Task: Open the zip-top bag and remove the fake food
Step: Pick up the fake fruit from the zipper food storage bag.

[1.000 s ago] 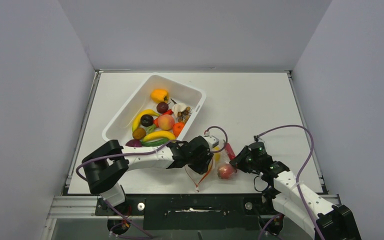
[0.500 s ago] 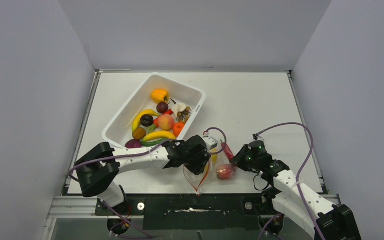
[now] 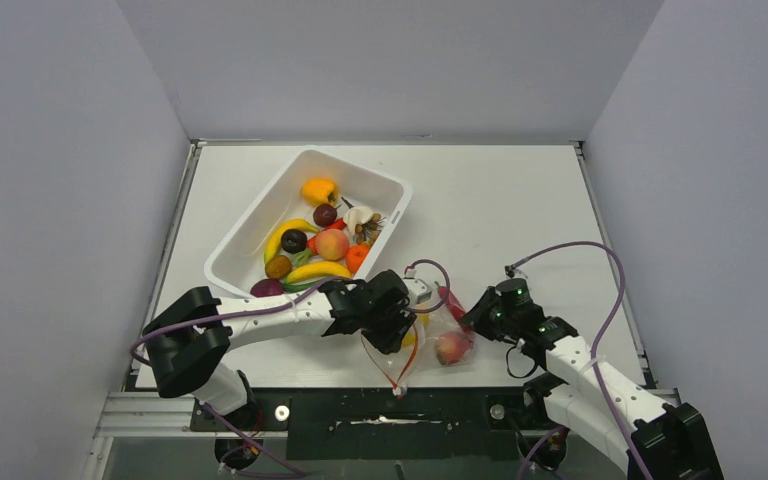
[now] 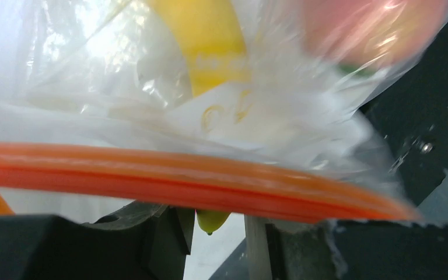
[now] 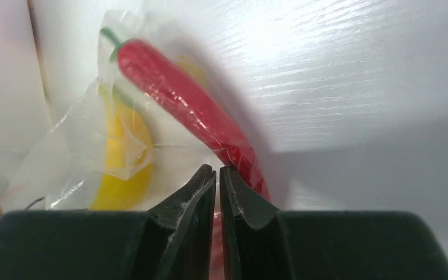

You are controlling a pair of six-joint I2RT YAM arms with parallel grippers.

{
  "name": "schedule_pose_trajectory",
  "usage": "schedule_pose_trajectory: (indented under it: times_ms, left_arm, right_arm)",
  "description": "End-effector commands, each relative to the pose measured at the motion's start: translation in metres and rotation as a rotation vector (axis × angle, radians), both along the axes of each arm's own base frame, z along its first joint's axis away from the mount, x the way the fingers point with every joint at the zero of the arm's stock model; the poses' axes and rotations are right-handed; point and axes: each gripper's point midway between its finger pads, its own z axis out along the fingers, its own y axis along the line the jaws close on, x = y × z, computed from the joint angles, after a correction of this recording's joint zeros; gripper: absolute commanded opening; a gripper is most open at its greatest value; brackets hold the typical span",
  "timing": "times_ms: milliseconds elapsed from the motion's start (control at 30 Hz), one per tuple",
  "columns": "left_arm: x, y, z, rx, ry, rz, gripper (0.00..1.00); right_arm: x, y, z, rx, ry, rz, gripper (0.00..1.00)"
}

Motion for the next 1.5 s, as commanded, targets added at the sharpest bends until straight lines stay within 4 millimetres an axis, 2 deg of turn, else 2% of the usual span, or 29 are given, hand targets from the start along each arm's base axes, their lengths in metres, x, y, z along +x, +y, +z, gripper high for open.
schedule_pose_trajectory:
  times_ms: [0,133,367,433,533,633,733,833,1033,1133,1233,1467]
  left_arm:
    - [-0.01,0.028,0.003,0.107,0.037,-0.017,0.31]
    - [-0.011,0.027,0.004,0.102,0.042,-0.029,0.34]
    - [-0.008,0.016,-0.001,0.068,0.041,-0.014,0.31]
    - [-0.004,0.011,-0.003,0.047,0.033,0.01,0.29]
    - [0.002,0.008,-0.004,0.029,0.013,0.06,0.24]
    - [0.005,0.004,-0.001,0.001,0.001,0.082,0.19]
    - [0.007,0.0,0.004,-0.037,-0.01,0.093,0.13]
    - [0.01,-0.002,0.008,-0.063,-0.023,0.102,0.08]
    - [0.012,-0.001,0.009,-0.06,-0.033,0.113,0.04]
    - [0.012,0.0,0.009,-0.061,-0.032,0.122,0.03]
    - [0.012,0.003,0.012,-0.063,-0.034,0.129,0.02]
    - [0.014,0.008,0.017,-0.083,-0.048,0.152,0.0]
  right_arm:
    - [-0.002,-0.026,-0.014,-0.139,0.03,-0.042,0.13]
    - [-0.001,-0.026,-0.014,-0.14,0.026,-0.044,0.12]
    - [-0.001,-0.023,-0.009,-0.122,0.024,-0.037,0.12]
    - [0.004,-0.01,0.007,-0.071,-0.02,0.014,0.13]
    - [0.015,0.008,0.043,0.018,-0.105,0.064,0.18]
    - [0.019,0.021,0.08,0.1,-0.215,0.11,0.28]
    - [0.019,0.036,0.111,0.18,-0.325,0.187,0.38]
    - [0.013,0.051,0.129,0.239,-0.391,0.27,0.43]
    - [-0.006,0.087,0.128,0.256,-0.446,0.413,0.44]
    - [-0.008,0.097,0.126,0.247,-0.478,0.432,0.44]
    - [-0.014,0.109,0.133,0.283,-0.532,0.481,0.46]
    - [-0.022,0.118,0.125,0.286,-0.533,0.527,0.46]
